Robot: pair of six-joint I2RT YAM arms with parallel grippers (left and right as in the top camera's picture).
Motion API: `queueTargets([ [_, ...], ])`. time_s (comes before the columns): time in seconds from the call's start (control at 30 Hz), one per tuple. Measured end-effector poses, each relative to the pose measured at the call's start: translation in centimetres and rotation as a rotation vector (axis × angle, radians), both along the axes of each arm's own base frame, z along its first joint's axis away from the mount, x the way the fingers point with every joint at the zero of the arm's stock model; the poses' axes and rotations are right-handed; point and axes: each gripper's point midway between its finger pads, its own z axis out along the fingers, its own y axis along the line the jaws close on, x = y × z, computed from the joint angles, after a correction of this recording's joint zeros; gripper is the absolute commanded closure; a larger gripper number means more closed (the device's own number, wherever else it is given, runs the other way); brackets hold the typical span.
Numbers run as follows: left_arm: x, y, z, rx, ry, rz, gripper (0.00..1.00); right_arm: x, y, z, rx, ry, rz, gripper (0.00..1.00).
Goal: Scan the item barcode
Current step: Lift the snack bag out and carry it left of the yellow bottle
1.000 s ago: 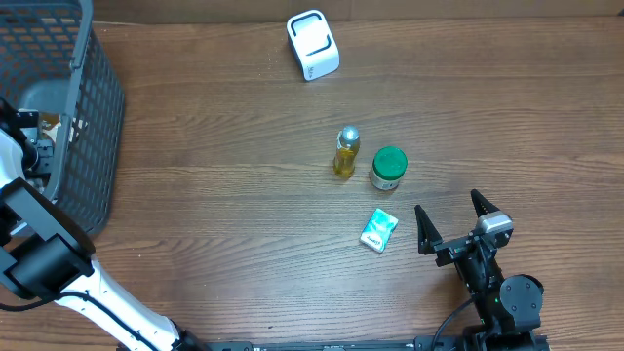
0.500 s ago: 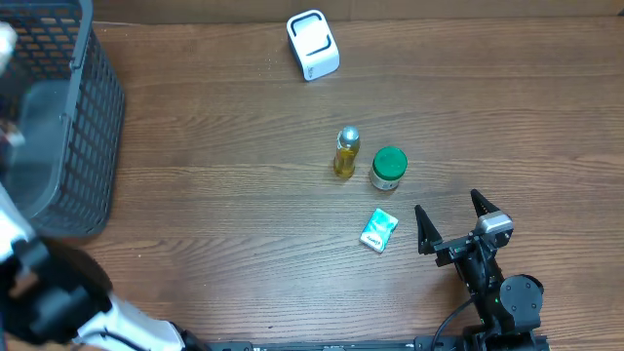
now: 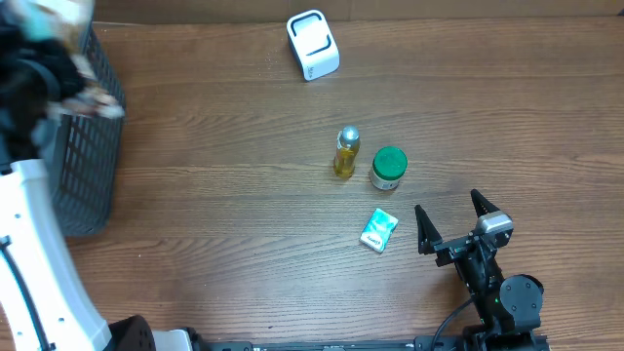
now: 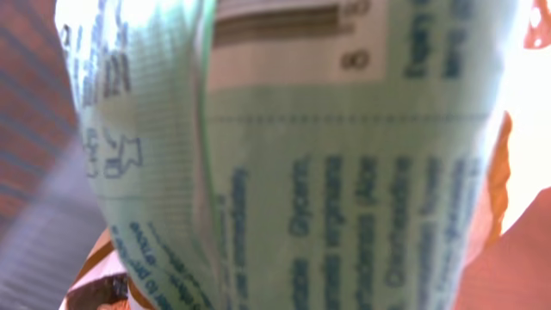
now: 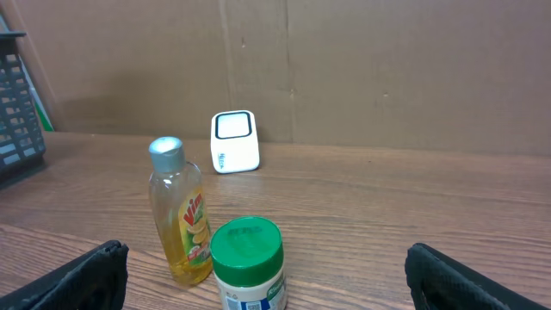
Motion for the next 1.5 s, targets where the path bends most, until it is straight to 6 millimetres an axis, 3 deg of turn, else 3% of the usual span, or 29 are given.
queueTargets([
  [0.2, 0.8, -8.8, -5.6, -0.100, 0.166, -0.149, 0.96, 0.0, 0.0, 0.0, 0.000, 0.000, 0.000, 0.00],
  [0.33, 1.4, -14.3, -11.7, -0.124, 0.295, -0.247, 0.96, 0.0, 0.0, 0.0, 0.000, 0.000, 0.000, 0.00],
  [0.53, 0.3, -19.3, -20.6, -0.076, 0.452, -0.249, 0.96, 0.0, 0.0, 0.0, 0.000, 0.000, 0.000, 0.00],
  [0.7, -1.3, -20.6, -25.2, -0.030, 0.489, -0.132, 0.96, 0.0, 0.0, 0.0, 0.000, 0.000, 0.000, 0.00],
  [1.0, -2.2, -21.1, -30.1, -0.025, 0.457, -0.058, 0.94, 0.0, 0.0, 0.0, 0.000, 0.000, 0.000, 0.00],
  [1.37, -3.1, -21.8, -32.5, -0.021, 0.467, -0.071, 0.96, 0.0, 0.0, 0.0, 0.000, 0.000, 0.000, 0.00],
  [1.5, -3.4, -22.9, -33.7, -0.015, 0.490, -0.100, 0.85, 0.0, 0.0, 0.0, 0.000, 0.000, 0.000, 0.00],
])
